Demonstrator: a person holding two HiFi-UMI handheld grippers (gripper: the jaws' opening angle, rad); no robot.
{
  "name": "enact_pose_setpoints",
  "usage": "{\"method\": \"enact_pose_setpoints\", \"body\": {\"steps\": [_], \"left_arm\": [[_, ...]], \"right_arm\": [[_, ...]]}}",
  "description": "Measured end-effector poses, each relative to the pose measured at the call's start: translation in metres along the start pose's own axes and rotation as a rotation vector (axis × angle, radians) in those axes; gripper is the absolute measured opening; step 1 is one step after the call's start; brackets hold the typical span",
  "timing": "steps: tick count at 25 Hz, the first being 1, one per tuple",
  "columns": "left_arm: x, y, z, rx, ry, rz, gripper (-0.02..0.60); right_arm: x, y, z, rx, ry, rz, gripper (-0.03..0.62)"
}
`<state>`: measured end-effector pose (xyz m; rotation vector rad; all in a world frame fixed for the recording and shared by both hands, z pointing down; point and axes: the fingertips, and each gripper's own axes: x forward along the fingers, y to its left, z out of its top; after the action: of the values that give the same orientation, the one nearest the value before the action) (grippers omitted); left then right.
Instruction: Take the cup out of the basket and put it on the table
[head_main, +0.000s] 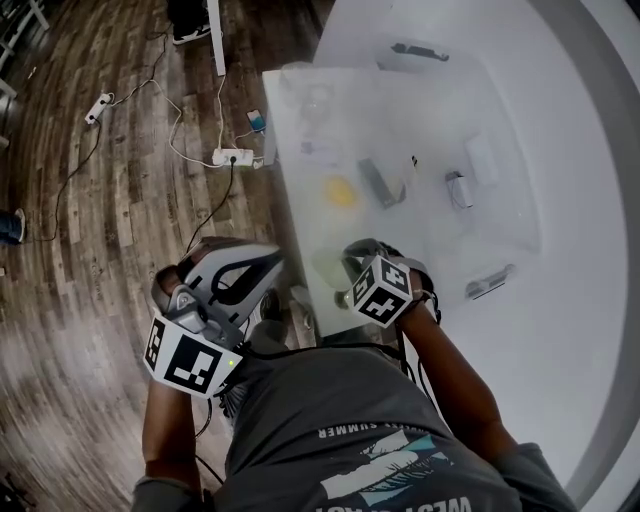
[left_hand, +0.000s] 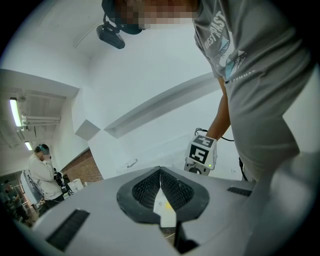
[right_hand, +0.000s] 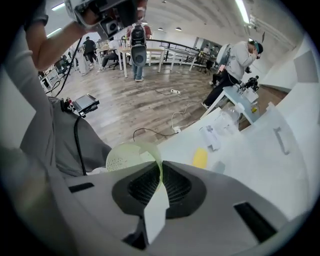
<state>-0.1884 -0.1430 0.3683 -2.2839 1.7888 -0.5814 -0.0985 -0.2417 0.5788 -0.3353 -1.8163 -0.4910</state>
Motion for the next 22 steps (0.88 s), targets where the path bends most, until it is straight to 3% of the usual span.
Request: {"method": "enact_pose_setpoints", "body": {"steps": [12, 22], "left_arm": [[-0.005, -0.009, -0.008, -0.030, 0.039, 0.011, 0.011], [-0.010, -0.014, -0.010, -0.038, 0.052, 0.012, 0.011]], "right_arm": [[0.053, 0.015, -0.039, 0.076, 0.123, 0.072, 0.026], [0.067, 0.012, -0.052, 0.153, 0.167, 0.065, 0.026]]}}
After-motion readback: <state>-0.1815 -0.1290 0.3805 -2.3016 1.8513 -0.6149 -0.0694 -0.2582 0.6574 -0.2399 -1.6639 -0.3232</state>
